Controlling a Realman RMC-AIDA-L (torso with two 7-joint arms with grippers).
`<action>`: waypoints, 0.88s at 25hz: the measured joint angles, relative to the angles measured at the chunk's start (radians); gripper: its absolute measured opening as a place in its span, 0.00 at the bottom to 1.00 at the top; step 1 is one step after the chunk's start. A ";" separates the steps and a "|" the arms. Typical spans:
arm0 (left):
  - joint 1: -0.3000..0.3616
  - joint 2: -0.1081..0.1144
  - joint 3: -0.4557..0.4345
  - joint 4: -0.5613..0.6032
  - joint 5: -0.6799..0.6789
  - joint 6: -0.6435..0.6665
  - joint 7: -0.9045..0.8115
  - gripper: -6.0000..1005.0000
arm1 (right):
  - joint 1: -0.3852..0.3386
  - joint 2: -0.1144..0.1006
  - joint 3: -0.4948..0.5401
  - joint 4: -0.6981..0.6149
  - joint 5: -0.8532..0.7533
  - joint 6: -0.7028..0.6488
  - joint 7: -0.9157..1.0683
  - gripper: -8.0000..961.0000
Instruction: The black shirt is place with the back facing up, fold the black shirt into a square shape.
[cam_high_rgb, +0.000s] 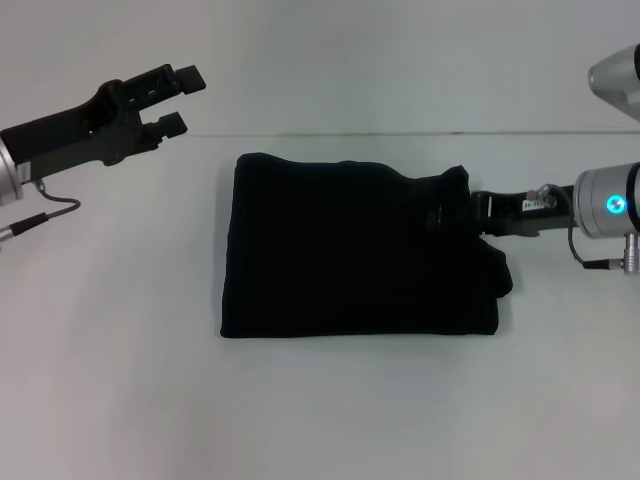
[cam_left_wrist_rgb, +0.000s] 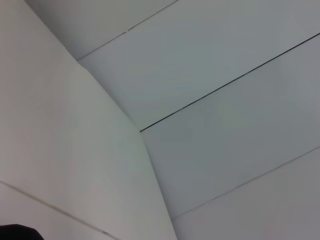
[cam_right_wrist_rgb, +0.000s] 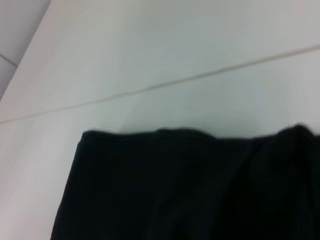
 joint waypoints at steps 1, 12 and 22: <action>0.000 0.000 0.000 0.000 0.000 0.000 0.000 0.88 | 0.004 0.001 0.000 0.001 0.001 0.015 0.000 0.76; 0.000 -0.001 -0.001 -0.001 -0.003 -0.016 0.002 0.88 | 0.052 0.036 -0.006 0.061 0.002 0.097 -0.033 0.75; -0.005 0.000 -0.001 -0.001 -0.018 -0.031 0.013 0.89 | 0.060 0.056 -0.009 0.079 0.001 0.138 -0.027 0.75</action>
